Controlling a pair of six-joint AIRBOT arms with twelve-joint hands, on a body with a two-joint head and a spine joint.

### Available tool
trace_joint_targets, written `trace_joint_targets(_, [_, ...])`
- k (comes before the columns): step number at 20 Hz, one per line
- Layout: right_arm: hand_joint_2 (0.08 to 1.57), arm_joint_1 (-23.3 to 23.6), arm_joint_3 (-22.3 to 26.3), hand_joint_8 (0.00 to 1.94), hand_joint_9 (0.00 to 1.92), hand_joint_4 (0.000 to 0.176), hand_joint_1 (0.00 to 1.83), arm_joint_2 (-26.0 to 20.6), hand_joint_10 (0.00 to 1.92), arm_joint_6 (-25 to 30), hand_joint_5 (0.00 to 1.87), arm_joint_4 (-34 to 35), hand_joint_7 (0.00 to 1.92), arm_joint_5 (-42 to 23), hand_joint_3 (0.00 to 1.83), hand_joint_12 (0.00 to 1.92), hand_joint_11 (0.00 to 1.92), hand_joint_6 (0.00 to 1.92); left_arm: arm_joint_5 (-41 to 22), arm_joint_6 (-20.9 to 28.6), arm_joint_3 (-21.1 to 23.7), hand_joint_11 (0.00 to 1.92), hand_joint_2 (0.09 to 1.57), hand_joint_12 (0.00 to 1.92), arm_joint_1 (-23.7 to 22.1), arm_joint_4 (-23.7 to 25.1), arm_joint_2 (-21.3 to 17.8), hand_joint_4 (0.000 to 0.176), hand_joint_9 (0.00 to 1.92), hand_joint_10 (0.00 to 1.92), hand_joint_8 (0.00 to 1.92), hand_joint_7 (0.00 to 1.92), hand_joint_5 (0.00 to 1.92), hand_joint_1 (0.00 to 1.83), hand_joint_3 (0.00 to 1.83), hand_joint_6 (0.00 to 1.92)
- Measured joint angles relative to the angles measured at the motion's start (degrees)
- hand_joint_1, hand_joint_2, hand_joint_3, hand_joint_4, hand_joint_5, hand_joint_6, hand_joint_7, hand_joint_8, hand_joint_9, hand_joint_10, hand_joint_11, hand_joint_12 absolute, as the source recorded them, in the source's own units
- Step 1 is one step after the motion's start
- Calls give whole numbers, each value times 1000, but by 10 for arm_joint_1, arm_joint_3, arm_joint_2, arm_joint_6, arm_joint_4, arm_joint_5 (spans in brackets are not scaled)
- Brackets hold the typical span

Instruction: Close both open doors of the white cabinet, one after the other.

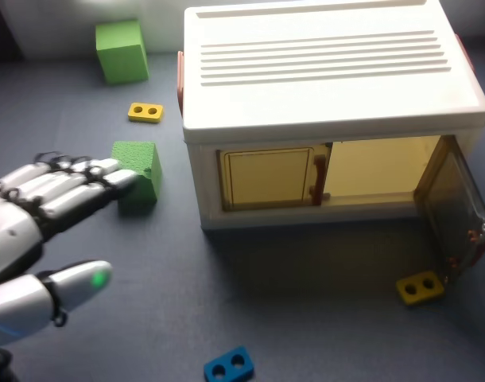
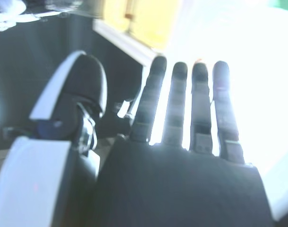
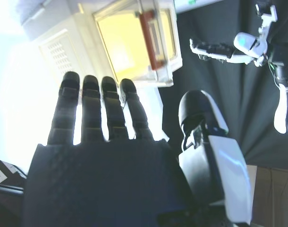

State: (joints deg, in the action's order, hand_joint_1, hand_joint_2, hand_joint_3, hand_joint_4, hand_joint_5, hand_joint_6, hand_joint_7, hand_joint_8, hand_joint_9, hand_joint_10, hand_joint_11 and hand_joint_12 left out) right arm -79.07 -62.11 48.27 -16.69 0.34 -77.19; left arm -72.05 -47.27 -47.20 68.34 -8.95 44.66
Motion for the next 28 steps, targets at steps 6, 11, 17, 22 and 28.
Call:
trace_joint_targets(6, [1429,22,0,0,0,0,0,7,0,-5,26,-19,0,14,16,0,0,0,-66,-8,9,0,1447,726,40,-42,-7,0,225,6,2,170,123,0,0,0])
trace_joint_targets(11, [1441,44,0,0,0,0,0,11,0,-6,19,-38,0,27,14,0,0,1,-72,-8,9,0,1492,789,41,-43,-7,0,215,0,1,174,138,0,7,2])
trace_joint_targets(17, [1449,69,-2,0,0,0,0,21,0,-6,26,-65,0,45,12,0,0,3,-73,-8,9,0,1486,725,41,-45,-7,0,182,3,4,160,150,0,0,4])
trace_joint_targets(22, [1435,91,-8,0,0,0,0,35,0,-6,23,-77,0,52,2,0,0,1,-73,-8,9,0,1515,731,41,-46,-7,0,182,0,1,165,134,0,6,0])
trace_joint_targets(28, [1433,120,-15,0,0,0,0,49,0,-6,6,-95,0,63,0,0,0,0,-73,-8,9,0,1526,665,41,-46,-6,0,167,1,2,146,116,0,3,1])
